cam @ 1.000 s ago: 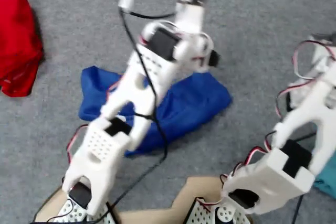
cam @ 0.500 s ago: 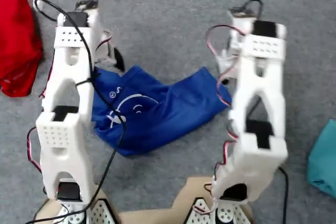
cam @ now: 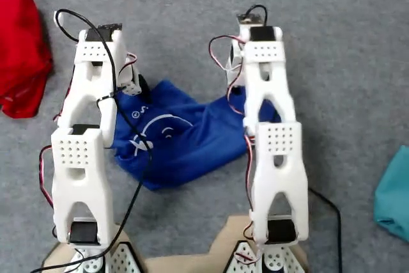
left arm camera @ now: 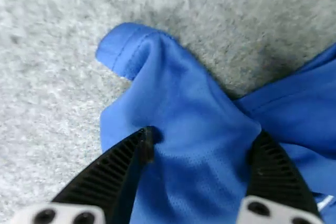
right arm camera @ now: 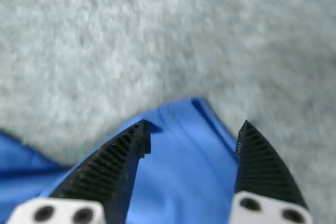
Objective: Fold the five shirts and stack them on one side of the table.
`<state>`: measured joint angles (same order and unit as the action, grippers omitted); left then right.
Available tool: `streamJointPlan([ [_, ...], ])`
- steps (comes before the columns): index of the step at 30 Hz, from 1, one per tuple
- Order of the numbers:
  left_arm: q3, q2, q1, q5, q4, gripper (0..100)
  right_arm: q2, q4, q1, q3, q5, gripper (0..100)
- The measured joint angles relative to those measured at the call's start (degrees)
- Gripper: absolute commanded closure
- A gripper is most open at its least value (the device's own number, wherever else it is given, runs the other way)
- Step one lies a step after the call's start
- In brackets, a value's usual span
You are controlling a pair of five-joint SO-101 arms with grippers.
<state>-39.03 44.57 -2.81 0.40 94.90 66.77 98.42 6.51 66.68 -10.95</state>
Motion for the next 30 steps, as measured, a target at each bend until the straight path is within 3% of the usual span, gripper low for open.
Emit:
streamJointPlan([
  [5,0.0,0.0,0.1,0.0,0.0,85,8.9,3.0,0.2,13.5,-0.2,72.6],
  [9,0.0,0.0,0.4,0.0,0.0,98,11.9,3.3,0.3,17.6,-0.4,83.6],
  [13,0.0,0.0,0.4,0.0,0.0,98,12.0,3.3,-0.6,18.5,-0.4,99.5],
  [21,-2.4,0.1,0.4,0.0,0.2,98,11.5,3.2,-1.5,19.3,-0.4,99.3],
  [30,-20.4,0.1,-2.8,0.0,4.5,98,2.4,3.2,-1.0,19.0,-0.4,99.3],
])
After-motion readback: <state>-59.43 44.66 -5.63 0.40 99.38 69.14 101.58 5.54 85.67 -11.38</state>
